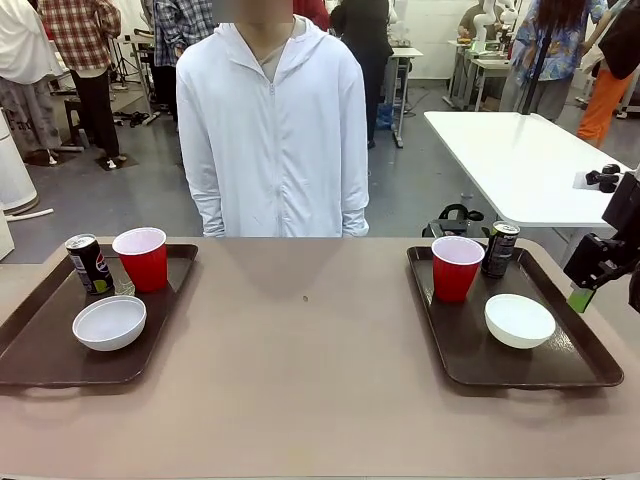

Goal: Prepare tableware on both trays.
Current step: Pick up a Picnic Bowl from the table and place it on a Handle tray.

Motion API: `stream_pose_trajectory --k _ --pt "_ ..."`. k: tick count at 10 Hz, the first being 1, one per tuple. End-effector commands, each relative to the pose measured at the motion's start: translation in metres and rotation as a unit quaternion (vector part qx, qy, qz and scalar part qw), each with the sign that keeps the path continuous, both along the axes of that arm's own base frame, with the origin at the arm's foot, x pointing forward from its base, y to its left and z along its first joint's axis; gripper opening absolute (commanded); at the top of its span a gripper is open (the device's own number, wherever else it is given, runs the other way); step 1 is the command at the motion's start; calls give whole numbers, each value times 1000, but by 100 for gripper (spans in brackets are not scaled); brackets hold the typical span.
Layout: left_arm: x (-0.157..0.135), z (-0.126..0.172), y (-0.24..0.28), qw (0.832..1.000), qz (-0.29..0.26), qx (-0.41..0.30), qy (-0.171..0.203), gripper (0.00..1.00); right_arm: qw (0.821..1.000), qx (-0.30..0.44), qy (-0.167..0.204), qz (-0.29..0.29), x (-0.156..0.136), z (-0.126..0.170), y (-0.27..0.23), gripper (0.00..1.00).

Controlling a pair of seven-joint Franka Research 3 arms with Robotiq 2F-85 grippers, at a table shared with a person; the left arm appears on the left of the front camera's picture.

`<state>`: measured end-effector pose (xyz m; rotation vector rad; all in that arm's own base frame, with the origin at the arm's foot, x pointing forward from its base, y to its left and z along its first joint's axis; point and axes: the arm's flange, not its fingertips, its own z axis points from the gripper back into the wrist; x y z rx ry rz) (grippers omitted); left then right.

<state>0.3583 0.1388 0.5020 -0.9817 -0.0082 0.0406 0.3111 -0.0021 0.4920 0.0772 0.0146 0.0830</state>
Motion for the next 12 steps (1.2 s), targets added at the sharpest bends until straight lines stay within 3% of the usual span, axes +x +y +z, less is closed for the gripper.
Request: stream_pose_trajectory --k 1,5,6,7,8,9,12 --pt "1 3 1 1000 -4 -9 -7 100 1000 0 -5 -3 2 -4 -1 95" --pt "1 3 1 1000 -4 -9 -7 100 1000 0 0 0 0 0 0 95" --pt "1 3 1 1000 -4 -9 -7 100 983 179 29 18 -3 10 -27 95" --pt "1 3 1 1000 -4 -9 -7 100 953 302 28 -22 4 15 -59 95" --pt "1 3 1 1000 -4 -9 -7 100 924 378 12 -52 8 14 -87 95" --pt "1 3 1 1000 -4 -9 -7 100 898 433 -1 -76 7 6 -104 95" --pt "1 3 1 1000 -4 -9 -7 100 814 576 -5 -74 -4 -23 -154 95"
